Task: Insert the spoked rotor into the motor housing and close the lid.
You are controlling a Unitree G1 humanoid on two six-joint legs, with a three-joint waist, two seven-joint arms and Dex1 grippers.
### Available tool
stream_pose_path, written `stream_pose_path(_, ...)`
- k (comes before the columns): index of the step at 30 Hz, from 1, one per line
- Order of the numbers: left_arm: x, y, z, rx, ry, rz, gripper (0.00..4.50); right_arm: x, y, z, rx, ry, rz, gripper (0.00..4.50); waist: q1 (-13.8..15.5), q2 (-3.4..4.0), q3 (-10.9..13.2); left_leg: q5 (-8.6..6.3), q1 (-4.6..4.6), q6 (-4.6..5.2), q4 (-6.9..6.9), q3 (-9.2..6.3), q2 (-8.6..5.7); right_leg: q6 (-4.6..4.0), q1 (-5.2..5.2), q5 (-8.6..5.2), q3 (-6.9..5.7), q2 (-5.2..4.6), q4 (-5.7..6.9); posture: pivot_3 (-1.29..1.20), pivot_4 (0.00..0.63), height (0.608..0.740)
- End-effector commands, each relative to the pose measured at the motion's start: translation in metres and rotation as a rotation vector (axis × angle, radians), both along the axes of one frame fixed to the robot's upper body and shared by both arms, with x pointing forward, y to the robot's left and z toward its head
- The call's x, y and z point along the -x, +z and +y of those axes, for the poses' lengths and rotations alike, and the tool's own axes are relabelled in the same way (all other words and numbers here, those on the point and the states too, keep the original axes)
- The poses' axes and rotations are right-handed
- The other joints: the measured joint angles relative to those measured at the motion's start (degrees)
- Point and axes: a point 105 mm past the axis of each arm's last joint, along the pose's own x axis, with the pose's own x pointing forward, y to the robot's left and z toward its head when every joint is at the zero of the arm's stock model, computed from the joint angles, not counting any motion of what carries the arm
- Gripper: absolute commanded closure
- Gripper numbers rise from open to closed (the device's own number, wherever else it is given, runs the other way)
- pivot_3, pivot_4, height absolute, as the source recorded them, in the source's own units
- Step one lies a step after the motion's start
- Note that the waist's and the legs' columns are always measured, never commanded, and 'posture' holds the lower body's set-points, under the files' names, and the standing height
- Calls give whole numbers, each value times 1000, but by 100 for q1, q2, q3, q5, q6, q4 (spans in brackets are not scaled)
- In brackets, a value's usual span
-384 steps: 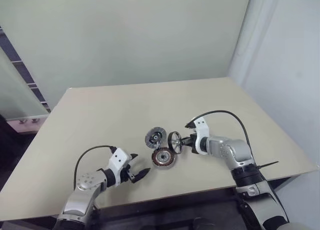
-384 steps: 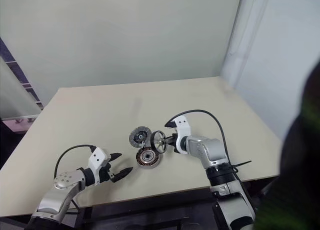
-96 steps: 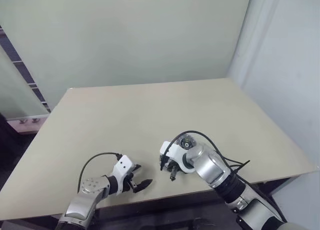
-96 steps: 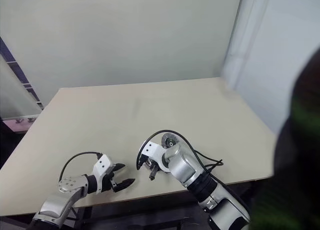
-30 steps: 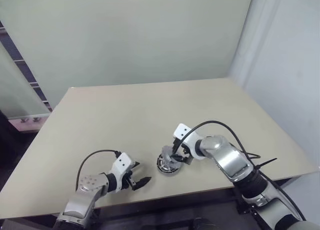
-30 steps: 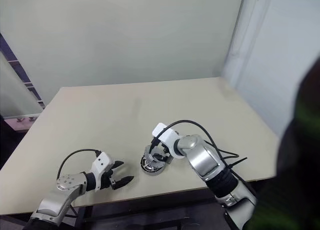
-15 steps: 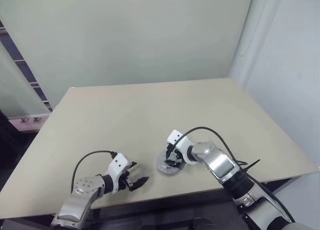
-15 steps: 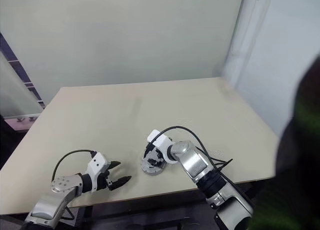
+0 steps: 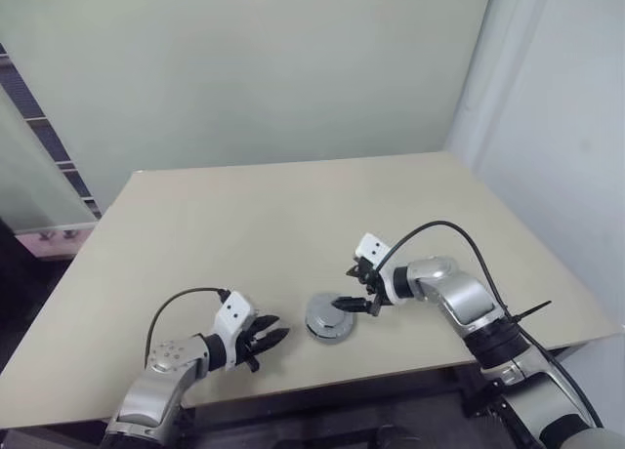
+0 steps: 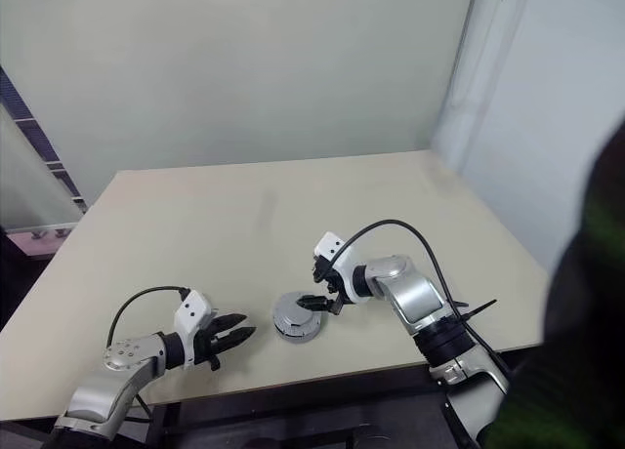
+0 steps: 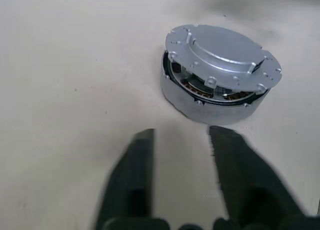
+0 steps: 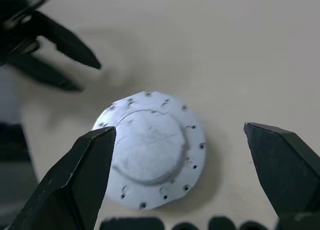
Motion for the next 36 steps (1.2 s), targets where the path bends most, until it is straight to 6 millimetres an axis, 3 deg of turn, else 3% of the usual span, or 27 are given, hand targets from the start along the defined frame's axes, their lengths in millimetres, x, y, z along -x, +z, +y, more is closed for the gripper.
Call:
stream_pose_path(1,-8,20,-3,17,-16,-72,4203,3,1,5,-13,84,-37,0,-1,0,0,0,1,0,0,0,0,0,0,0,0,0,0,0,0,740)
stream_pose_path(2,-8,21,-3,17,-18,-73,4479,4,-2,5,-7,99,-40,0,0,0,0,0,2,0,0,1,0,0,1,0,0,0,1,0,0,740)
stream_pose_path(22,-3,28,0,-13,-19,-75,4479,-1,-32,26,14,175,-42,0,1,1,1,0,21,0,3,-1,0,0,21,0,2,1,4,0,0,740)
stream_pose_path(25,-3,29,1,-15,-18,-76,4500,-2,-33,27,14,165,-37,599,1,1,1,0,21,0,3,-1,0,0,21,0,2,1,5,0,0,740)
stream_pose_path(27,-3,29,0,-16,-18,-76,4500,-3,-33,27,16,154,-30,1224,0,1,1,0,21,0,3,-1,0,0,22,0,2,1,3,0,0,740)
stream_pose_path(36,-6,29,-3,-16,-26,-77,4500,-5,-34,30,57,107,11,1227,-1,2,0,0,27,0,3,-1,0,0,24,0,2,2,12,0,0,740)
